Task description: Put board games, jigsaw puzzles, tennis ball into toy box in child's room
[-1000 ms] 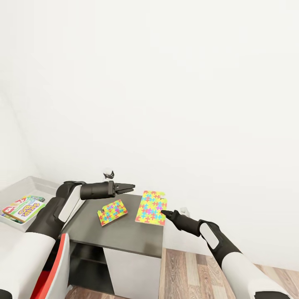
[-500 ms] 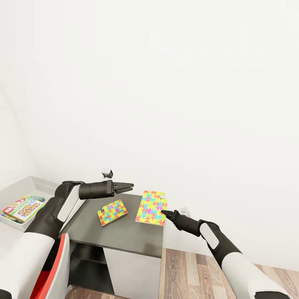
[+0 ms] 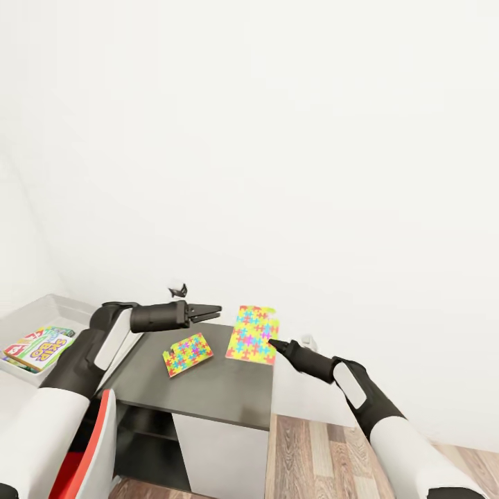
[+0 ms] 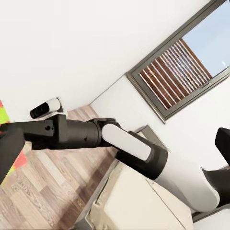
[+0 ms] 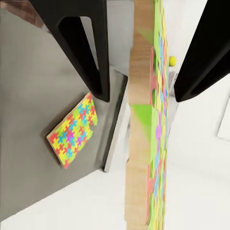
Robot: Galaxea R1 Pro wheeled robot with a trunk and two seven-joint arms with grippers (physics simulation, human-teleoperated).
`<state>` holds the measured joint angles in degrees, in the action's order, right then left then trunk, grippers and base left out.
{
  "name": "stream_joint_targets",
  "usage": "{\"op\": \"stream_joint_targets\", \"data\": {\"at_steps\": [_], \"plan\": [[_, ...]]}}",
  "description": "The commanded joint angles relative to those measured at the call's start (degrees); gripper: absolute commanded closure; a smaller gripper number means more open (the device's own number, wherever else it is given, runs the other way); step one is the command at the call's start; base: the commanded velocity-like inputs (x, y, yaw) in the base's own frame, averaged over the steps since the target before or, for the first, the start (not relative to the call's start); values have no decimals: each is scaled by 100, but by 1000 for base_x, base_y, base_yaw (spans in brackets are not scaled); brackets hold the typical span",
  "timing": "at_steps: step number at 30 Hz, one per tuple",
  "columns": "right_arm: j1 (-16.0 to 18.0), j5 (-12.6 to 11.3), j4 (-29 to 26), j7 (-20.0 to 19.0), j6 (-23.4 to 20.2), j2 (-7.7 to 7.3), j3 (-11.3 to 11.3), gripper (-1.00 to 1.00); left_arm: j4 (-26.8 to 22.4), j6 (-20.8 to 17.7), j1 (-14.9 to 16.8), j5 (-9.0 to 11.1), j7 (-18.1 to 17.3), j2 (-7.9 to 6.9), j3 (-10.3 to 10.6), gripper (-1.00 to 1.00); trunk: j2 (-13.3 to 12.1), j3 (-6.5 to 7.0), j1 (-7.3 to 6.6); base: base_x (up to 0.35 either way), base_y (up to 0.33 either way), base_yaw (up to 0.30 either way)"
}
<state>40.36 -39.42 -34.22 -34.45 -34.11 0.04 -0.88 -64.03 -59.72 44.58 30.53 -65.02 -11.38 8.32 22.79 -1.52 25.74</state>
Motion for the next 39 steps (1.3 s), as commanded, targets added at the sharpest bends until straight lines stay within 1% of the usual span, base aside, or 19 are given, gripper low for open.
{"op": "stream_joint_targets", "data": {"at_steps": [1, 3, 4, 5, 6, 9, 12, 17, 20, 36, 39], "plan": [[8, -24, -238, 15, -47, -2, -7, 100, 1, -28, 7, 4, -11, -26, 10, -100, 13, -14, 4, 0, 0, 8], [-1, -28, -718, 21, -102, -3, -8, 100, -2, -28, 7, -5, -11, -105, 11, -100, 13, -14, 4, 0, 0, 7], [-16, -29, -827, 22, -127, -3, -8, 100, -2, -28, 7, -1, -11, -130, 11, -100, 13, -14, 4, 0, 0, 5], [-60, -28, -1017, 23, -194, -1, -8, 100, -3, -28, 7, 7, -11, -190, 11, -100, 13, -14, 4, 0, 0, 3], [-89, -27, -1096, 24, -234, 1, -8, 100, -3, -28, 7, 11, -11, -229, 11, -100, 13, -14, 4, 0, 0, 2], [-193, -23, -1375, 35, -562, 4, -9, 100, -12, -28, 7, 30, -19, -468, 11, -100, 13, -14, 4, 0, 0, 1], [-218, -23, -1456, 44, -802, 10, -6, 100, -24, -28, 7, 35, -112, -585, 11, -100, 13, -14, 4, 0, 0, 0], [-235, 19, -1737, 122, -923, 36, -8, 100, -36, -28, 7, 26, -470, -641, 13, -100, 13, -14, 4, 0, 0, 0], [-238, 27, -1820, 169, -936, 33, -9, 100, -38, -28, 7, 19, -563, -651, 15, -100, 13, -14, 4, 0, 0, 0], [-272, -16, -1859, 125, -861, 33, -9, 100, -39, -28, 7, 23, -625, -660, 16, -100, 13, -14, 4, 0, 0, 0], [-274, -14, -1860, 129, -860, 42, -9, 100, -45, -28, 7, 28, -626, -714, 13, -100, 13, -14, 4, 0, 0, 0]]}}
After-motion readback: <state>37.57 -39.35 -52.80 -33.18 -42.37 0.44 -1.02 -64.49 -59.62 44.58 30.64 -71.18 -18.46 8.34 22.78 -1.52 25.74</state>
